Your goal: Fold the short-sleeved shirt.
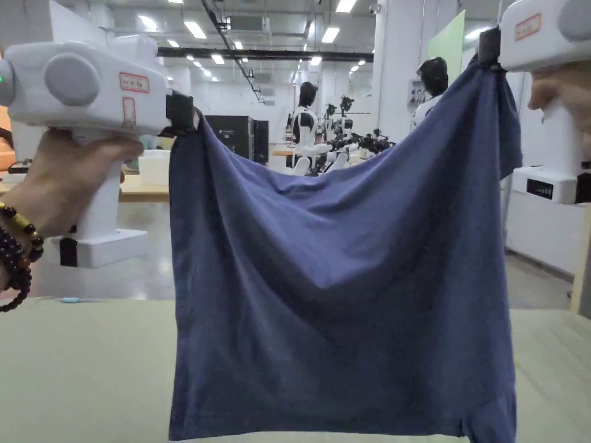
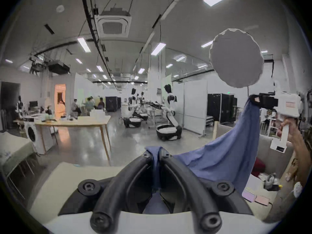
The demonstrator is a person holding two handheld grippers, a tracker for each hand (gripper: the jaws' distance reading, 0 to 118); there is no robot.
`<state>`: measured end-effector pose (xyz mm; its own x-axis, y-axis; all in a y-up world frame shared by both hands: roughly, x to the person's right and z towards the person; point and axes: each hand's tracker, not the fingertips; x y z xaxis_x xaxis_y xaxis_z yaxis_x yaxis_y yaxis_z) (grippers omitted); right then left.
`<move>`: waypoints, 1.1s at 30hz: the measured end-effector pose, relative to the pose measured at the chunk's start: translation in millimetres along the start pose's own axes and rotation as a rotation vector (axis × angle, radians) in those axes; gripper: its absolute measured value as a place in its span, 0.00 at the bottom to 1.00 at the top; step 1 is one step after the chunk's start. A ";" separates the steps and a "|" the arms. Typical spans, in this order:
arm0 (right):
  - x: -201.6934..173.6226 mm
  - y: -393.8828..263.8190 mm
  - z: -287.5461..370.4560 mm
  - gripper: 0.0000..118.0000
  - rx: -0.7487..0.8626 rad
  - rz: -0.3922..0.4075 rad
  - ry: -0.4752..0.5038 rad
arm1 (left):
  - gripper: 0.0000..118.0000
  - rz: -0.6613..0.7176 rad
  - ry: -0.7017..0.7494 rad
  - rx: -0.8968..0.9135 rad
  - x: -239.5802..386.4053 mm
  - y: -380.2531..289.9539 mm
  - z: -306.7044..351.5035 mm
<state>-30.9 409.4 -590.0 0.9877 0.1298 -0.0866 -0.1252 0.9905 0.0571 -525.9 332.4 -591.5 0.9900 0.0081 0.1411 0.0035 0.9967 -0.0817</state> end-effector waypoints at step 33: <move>34.8 -155.4 -91.4 0.04 -0.088 -0.269 -0.051 | 0.03 0.077 0.165 -0.038 -54.4 -105.6 -73.8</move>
<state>14.4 264.2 -692.9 0.9897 -0.1381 -0.0371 0.1362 0.9895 -0.0480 -569.7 220.7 -663.3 0.9973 0.0673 -0.0301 -0.0706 0.9898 -0.1240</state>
